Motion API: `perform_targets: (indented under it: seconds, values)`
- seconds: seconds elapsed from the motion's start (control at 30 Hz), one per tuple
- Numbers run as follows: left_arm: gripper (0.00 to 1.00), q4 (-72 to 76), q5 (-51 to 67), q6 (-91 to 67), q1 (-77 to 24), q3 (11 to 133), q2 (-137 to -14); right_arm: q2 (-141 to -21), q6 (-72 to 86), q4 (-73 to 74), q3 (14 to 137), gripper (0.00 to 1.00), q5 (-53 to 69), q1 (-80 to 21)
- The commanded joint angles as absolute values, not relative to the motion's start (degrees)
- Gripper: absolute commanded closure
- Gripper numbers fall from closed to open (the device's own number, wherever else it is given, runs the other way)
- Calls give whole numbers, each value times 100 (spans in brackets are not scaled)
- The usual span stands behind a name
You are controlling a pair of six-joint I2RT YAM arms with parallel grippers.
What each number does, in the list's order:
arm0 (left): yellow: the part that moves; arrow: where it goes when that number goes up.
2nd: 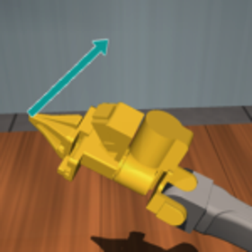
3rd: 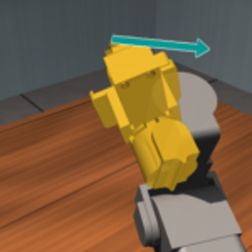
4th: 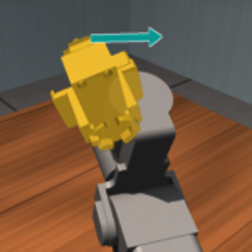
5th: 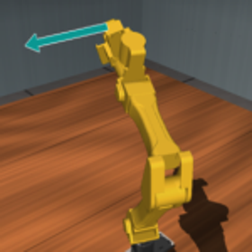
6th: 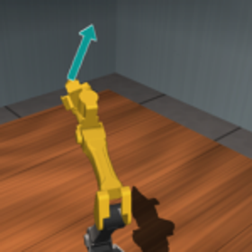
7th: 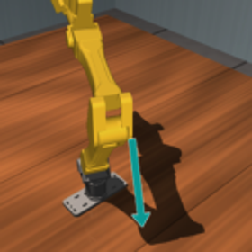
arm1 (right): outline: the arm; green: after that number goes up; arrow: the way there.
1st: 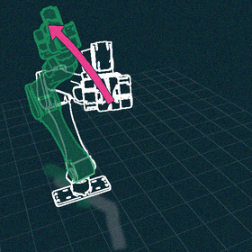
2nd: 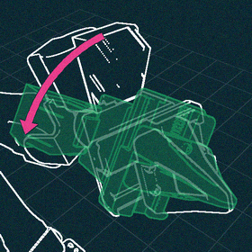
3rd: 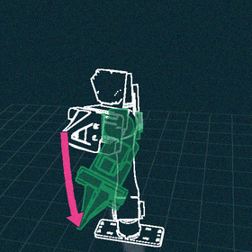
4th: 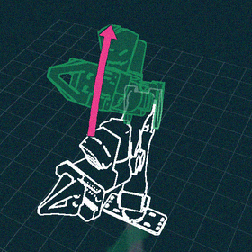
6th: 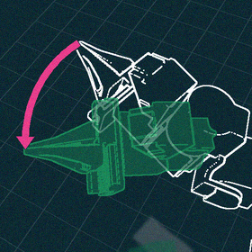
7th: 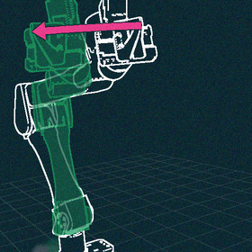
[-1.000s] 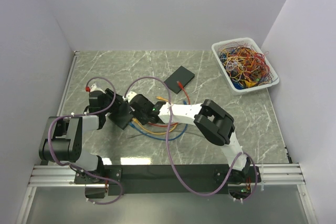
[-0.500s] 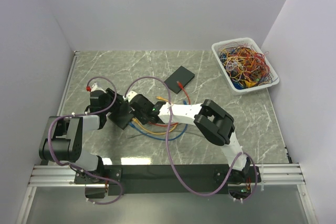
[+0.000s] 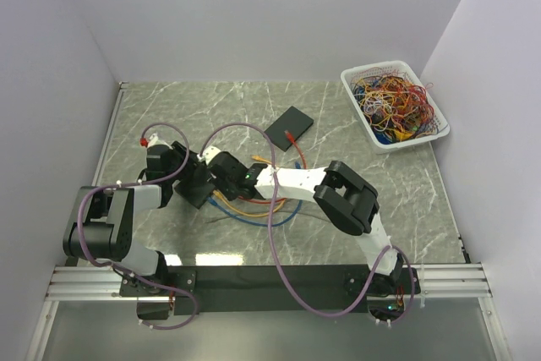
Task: Insert the plug into the switch port
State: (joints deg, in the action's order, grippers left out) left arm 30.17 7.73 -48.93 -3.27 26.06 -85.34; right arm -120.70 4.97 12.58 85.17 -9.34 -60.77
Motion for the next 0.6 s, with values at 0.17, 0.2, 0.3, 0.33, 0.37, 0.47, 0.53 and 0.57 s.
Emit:
perform_targets:
  seconds: [0.17,0.2,0.3,0.33,0.37,0.47,0.53,0.57]
  values:
    - [48,2848,905,-4869,-475,2707,-8639,-11725,536,931,8754,100,-932,-6170]
    - [48,2865,914,-4869,-483,2707,-8648,-11725,536,932,8754,100,-932,-6161]
    - [48,2892,914,-4895,-501,2707,-8684,-11768,527,905,8754,100,-940,-6161]
    - [48,2918,923,-4904,-510,2698,-8692,-11769,527,888,8745,100,-958,-6161]
    - [48,2918,932,-4913,-518,2698,-8718,-11777,536,888,8745,100,-967,-6161]
    - [48,2936,940,-4931,-536,2689,-8771,-11812,519,862,8736,100,-976,-6161]
    - [48,2944,967,-4939,-536,2698,-8798,-11839,519,853,8736,100,-1002,-6161]
    - [48,2944,975,-4939,-536,2698,-8824,-11839,510,835,8719,100,-1011,-6170]
